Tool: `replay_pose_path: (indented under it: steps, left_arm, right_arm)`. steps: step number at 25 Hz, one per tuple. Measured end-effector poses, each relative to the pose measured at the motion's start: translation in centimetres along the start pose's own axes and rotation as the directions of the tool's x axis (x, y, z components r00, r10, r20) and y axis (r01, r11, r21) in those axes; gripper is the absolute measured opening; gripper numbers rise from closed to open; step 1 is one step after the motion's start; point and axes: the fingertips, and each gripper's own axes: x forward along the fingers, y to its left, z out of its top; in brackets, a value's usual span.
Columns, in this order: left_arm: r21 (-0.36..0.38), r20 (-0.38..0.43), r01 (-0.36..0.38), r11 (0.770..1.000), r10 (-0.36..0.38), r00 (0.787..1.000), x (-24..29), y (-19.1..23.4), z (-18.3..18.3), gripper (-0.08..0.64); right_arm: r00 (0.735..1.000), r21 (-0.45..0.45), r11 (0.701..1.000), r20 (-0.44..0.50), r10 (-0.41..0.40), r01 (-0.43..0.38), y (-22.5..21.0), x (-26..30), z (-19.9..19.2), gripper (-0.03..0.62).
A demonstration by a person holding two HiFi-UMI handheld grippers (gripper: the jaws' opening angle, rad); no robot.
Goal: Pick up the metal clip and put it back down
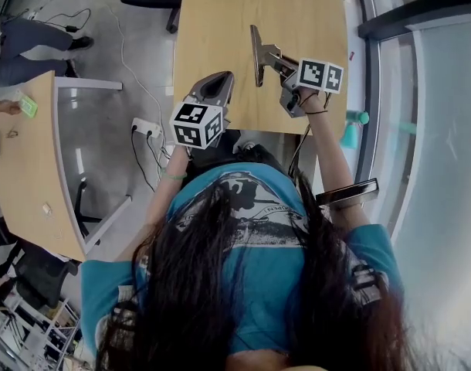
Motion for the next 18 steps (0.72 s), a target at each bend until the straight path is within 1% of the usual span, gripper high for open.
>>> replay_pose_path:
  steps: [4,9,13,18]
  left_arm:
    - [-0.009,-0.012,-0.001,1.0,0.001,1.0,0.7,1.7,0.4,0.003]
    - [-0.02,-0.028,-0.009,1.0,0.008,1.0,1.1,3.6,0.9,0.003]
    - [-0.039,-0.034,-0.022,0.999,0.021,0.999,1.0,4.8,0.8,0.003]
    - [-0.051,-0.042,-0.035,0.998,0.033,0.999,0.9,5.8,0.7,0.003]
  right_arm:
    - [0.994,-0.048,0.998,-0.105,-0.035,0.03,-1.9,4.3,0.5,0.093]
    - [0.972,-0.075,0.994,-0.213,-0.096,0.082,-4.6,8.7,0.1,0.092]
    - [0.961,-0.078,0.991,-0.247,-0.127,0.111,-6.1,10.7,-0.5,0.094]
    - [0.951,-0.07,0.988,-0.268,-0.154,0.14,-7.4,11.6,-1.1,0.093]
